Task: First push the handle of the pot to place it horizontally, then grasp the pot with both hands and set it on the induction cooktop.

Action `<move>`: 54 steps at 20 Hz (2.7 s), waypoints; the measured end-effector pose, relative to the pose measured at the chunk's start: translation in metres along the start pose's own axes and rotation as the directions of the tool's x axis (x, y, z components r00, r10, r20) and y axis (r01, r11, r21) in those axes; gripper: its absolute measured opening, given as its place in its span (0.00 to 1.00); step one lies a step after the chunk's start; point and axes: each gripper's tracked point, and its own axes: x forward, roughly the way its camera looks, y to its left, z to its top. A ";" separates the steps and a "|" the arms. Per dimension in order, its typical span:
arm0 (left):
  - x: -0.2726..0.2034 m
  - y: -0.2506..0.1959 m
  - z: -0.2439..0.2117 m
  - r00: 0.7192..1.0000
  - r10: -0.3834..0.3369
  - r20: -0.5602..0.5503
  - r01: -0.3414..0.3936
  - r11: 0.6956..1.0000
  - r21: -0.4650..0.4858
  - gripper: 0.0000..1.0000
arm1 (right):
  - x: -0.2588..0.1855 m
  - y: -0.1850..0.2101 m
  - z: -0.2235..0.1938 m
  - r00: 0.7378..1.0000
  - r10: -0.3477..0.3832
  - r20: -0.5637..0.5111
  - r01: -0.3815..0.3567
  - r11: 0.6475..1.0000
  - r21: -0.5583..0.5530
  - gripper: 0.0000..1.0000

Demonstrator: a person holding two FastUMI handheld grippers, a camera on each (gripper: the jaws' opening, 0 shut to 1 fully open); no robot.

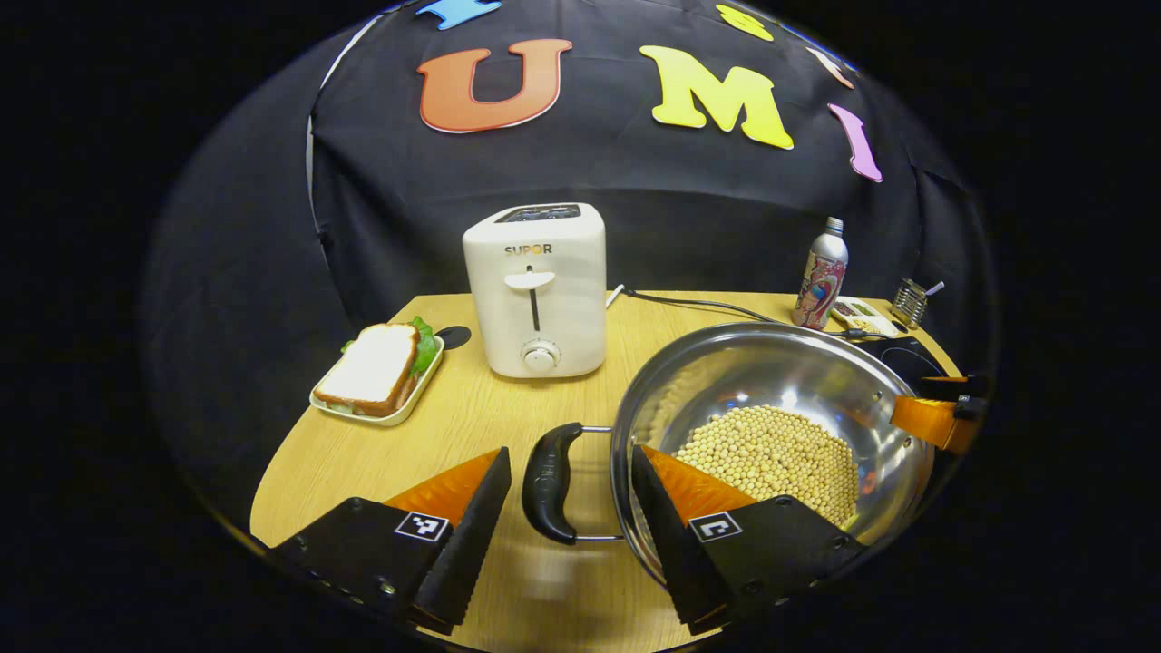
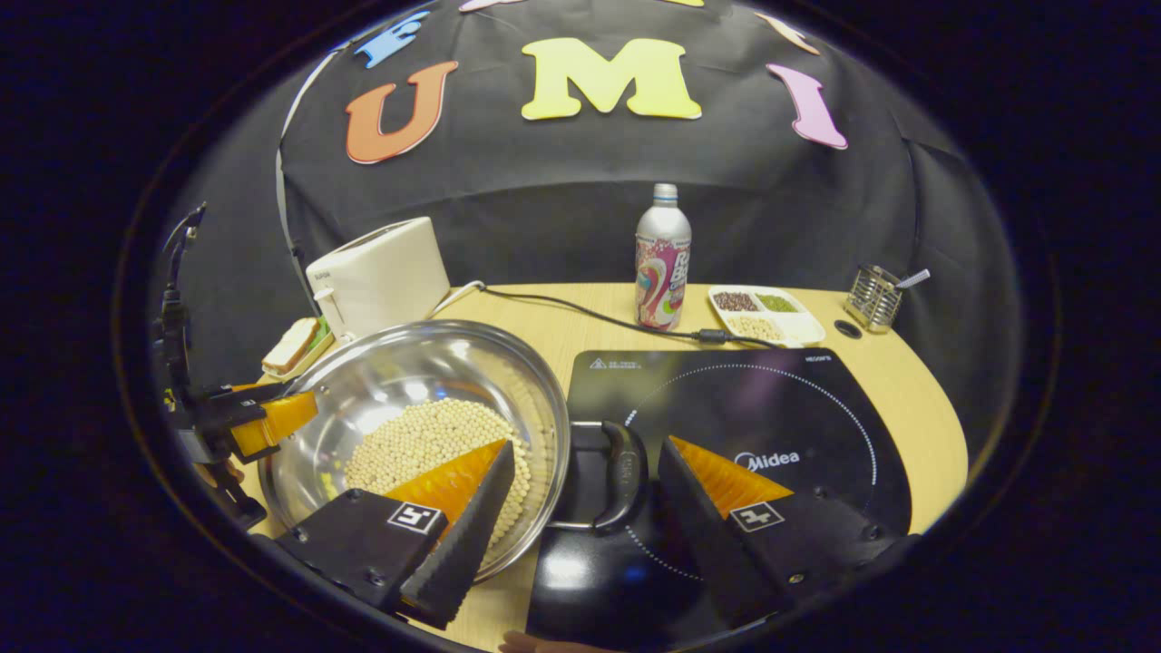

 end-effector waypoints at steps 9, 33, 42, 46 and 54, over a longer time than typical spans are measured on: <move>0.000 0.006 -0.005 0.998 0.025 -0.051 -0.024 1.000 0.010 0.61 | 0.012 -0.005 0.002 0.999 -0.037 -0.025 0.035 0.996 -0.082 0.66; -0.120 0.004 0.056 0.994 0.107 -0.033 -0.108 0.994 -0.031 0.58 | -0.098 0.002 0.061 0.997 0.059 -0.052 -0.065 0.990 -0.123 0.53; -0.157 -0.051 0.127 0.995 0.094 0.037 -0.093 0.995 -0.018 0.58 | -0.154 -0.051 0.128 0.998 0.061 0.023 -0.058 0.991 -0.121 0.55; -0.154 -0.100 0.147 0.996 0.066 0.058 -0.066 0.998 0.008 0.58 | -0.167 -0.098 0.143 0.998 0.039 0.044 -0.034 0.993 -0.109 0.53; -0.130 -0.191 0.153 0.999 0.003 0.051 -0.006 0.999 0.054 0.58 | -0.166 -0.192 0.139 0.999 -0.021 0.041 0.023 0.998 -0.057 0.55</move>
